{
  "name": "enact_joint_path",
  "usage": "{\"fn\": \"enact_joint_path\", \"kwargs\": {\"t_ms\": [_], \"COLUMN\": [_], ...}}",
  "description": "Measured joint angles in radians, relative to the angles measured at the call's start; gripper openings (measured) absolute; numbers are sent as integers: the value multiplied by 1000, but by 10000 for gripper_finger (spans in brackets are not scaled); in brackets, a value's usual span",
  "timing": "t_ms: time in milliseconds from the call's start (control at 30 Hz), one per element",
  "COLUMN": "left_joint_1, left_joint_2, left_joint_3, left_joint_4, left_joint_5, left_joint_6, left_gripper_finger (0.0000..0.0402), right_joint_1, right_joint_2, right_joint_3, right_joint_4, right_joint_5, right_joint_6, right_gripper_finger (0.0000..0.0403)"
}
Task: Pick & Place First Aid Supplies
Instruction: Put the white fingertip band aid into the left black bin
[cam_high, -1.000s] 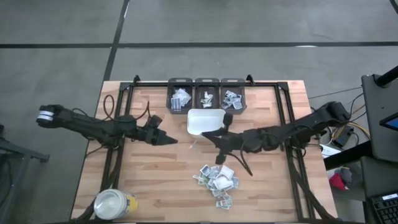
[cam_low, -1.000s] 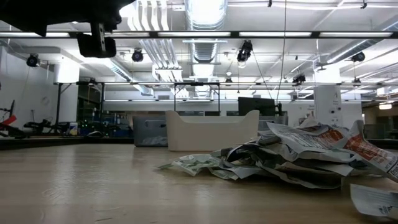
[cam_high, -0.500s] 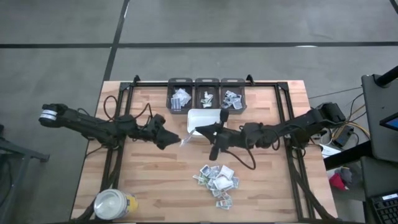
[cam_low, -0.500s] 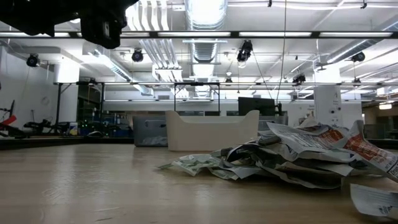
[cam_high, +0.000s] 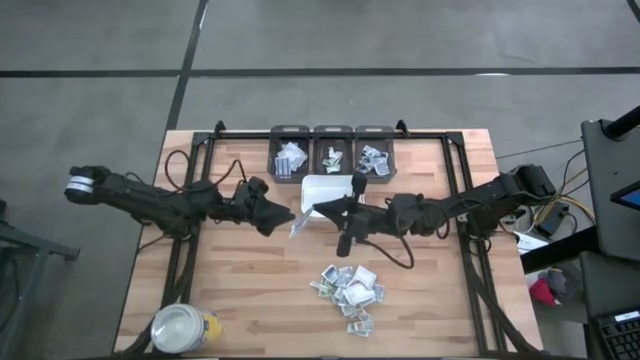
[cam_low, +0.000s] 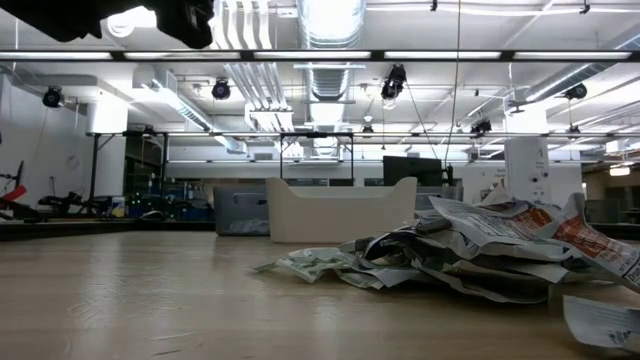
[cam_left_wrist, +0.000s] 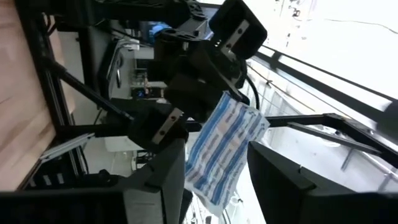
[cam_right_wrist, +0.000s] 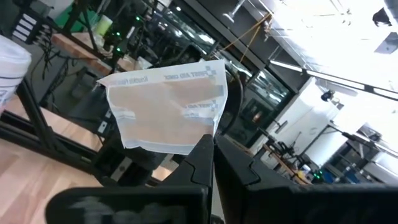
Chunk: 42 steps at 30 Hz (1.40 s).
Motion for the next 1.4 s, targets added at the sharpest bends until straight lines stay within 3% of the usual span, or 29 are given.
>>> {"fn": "enact_joint_path", "kwargs": {"t_ms": [633, 1100, 1400], "left_joint_1": [0, 0, 0], "left_joint_2": [51, 137, 182], "left_joint_3": [31, 147, 149], "left_joint_4": [-8, -11, 49], "left_joint_5": [9, 184, 203], "left_joint_6": [-30, -29, -31], "left_gripper_finger": [165, 165, 165], "right_joint_1": [1, -3, -5], "right_joint_2": [-5, -4, -3], "right_joint_3": [0, 0, 0], "right_joint_4": [22, 26, 30], "right_joint_5": [-11, -11, -11], "right_joint_6": [-29, -58, -58], "right_gripper_finger": [8, 8, 8]}}
